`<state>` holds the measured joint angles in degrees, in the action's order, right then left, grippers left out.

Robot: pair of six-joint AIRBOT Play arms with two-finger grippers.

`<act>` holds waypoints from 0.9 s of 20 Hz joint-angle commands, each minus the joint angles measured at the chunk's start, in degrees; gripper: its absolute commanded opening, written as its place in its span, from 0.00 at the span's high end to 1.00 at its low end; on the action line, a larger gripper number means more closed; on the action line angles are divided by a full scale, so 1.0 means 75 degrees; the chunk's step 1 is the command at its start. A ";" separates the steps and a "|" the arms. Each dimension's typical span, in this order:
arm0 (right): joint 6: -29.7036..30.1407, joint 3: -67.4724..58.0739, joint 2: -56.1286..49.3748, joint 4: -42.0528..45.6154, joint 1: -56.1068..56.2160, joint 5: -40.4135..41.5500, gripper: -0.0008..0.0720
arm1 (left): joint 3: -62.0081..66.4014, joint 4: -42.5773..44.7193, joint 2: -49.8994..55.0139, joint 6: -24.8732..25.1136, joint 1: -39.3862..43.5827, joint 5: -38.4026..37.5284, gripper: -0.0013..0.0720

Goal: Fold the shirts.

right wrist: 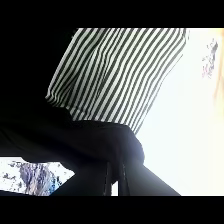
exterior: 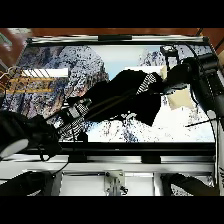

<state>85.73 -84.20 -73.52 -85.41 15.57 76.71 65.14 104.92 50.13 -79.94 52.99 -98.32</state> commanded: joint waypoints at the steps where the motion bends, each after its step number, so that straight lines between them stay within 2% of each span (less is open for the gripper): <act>1: 0.0134 0.0000 0.0000 -0.0029 -0.0029 -0.0032 0.87 | -0.0402 0.0169 -0.0146 -0.0329 0.0778 0.0612 0.92; 7: 0.0265 0.0000 0.0000 -0.0323 -0.0029 -0.0035 0.87 | -0.0405 0.0280 0.0618 -0.0283 0.0254 0.2323 0.92; 12: 0.0262 -0.0003 0.0026 -0.0425 -0.0029 -0.0035 0.87 | -0.0402 0.0271 0.1434 0.0087 -0.0201 0.3144 0.92; 18: 0.0262 -0.0003 0.0172 -0.0402 -0.0029 -0.0067 0.87 | -0.0402 0.0265 0.1425 0.0198 -0.0586 0.2973 0.92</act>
<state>87.70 -84.16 -72.69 -88.73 15.42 76.44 62.15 106.89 60.49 -79.24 49.63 -76.01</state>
